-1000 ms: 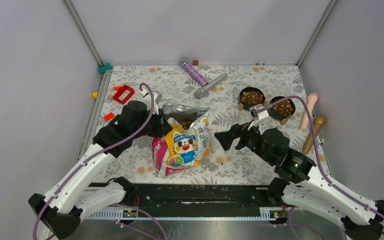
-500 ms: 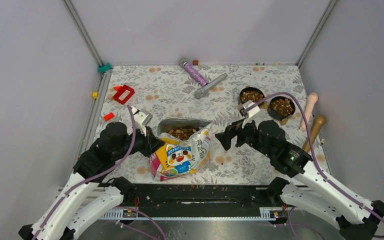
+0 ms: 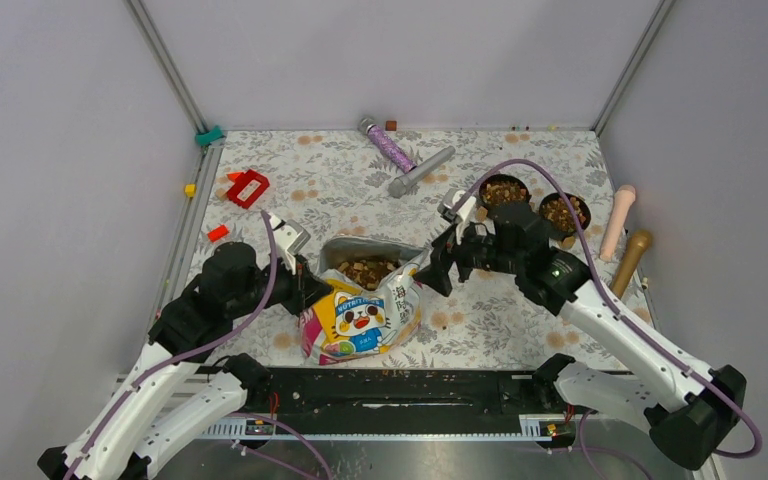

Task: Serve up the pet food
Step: Close the pet food bag at the center of the board.

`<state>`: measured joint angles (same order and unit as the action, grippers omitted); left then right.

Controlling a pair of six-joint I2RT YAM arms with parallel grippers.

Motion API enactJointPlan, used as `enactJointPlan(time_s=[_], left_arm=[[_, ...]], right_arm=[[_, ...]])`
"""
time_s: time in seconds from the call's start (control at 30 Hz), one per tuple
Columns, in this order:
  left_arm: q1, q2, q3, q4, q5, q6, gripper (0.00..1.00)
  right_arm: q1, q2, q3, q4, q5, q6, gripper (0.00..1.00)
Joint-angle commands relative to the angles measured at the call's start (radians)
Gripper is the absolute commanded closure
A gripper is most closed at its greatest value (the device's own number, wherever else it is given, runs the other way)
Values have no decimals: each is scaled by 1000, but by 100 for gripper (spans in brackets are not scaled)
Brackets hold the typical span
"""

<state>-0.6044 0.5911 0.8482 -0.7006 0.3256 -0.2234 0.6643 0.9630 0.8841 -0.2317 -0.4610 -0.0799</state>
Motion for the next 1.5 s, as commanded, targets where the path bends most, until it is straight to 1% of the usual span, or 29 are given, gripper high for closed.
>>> enactJointPlan(time_s=[0.0, 0.1, 0.13, 0.27, 0.4, 0.47, 0.53, 0.57, 0.63, 0.73, 0.83, 0.93, 1.03, 1.17, 1.27, 1.33, 1.43, 1.47], left_arm=[[-7, -21, 42, 150, 136, 10, 100], [-7, -19, 43, 145, 105, 9, 100], [-7, -18, 45, 143, 103, 11, 100], [-7, -11, 46, 141, 96, 10, 100], [-8, -13, 48, 140, 86, 12, 100], [-8, -16, 50, 138, 71, 12, 100], [-8, -21, 58, 131, 29, 8, 100], [-7, -25, 64, 130, -10, 5, 100], [-7, -36, 76, 135, -40, 7, 100], [-8, -44, 116, 133, -53, 19, 100], [-7, -42, 174, 103, -57, 44, 100], [-7, -52, 229, 51, -64, 83, 100], [-8, -88, 219, 49, 5, 111, 100], [-7, -122, 150, 74, 147, 135, 100], [-8, -102, 113, 79, 232, 146, 100], [-7, -76, 101, 81, 290, 158, 100], [-8, -43, 97, 76, 317, 165, 99], [-9, -33, 95, 76, 313, 163, 96]], right_arm=[[-6, 87, 89, 53, 7, -52, 6], [-5, 159, 128, 53, -10, -43, 7], [-5, 179, 141, 51, -36, -43, 10], [-5, 216, 161, 32, -172, -79, 25], [-5, 200, 130, 60, -296, -139, 42], [-5, 192, 125, 67, -300, -148, 56], [-4, 182, 127, 63, -248, -151, 75], [-4, 173, 132, 51, -217, -169, 84], [-5, 143, 139, 24, -176, -262, 100], [-20, 96, 187, -61, -70, -385, 100], [-88, 79, 290, -198, -24, -435, 100], [-163, 55, 346, -274, 12, -470, 100], [-215, 28, 362, -352, 19, -521, 100], [-242, 22, 366, -414, -32, -611, 100], [-242, 37, 349, -420, -64, -654, 100], [-242, 53, 338, -420, -51, -679, 100], [-242, 83, 351, -438, -34, -696, 100], [-242, 89, 357, -449, -43, -704, 100]])
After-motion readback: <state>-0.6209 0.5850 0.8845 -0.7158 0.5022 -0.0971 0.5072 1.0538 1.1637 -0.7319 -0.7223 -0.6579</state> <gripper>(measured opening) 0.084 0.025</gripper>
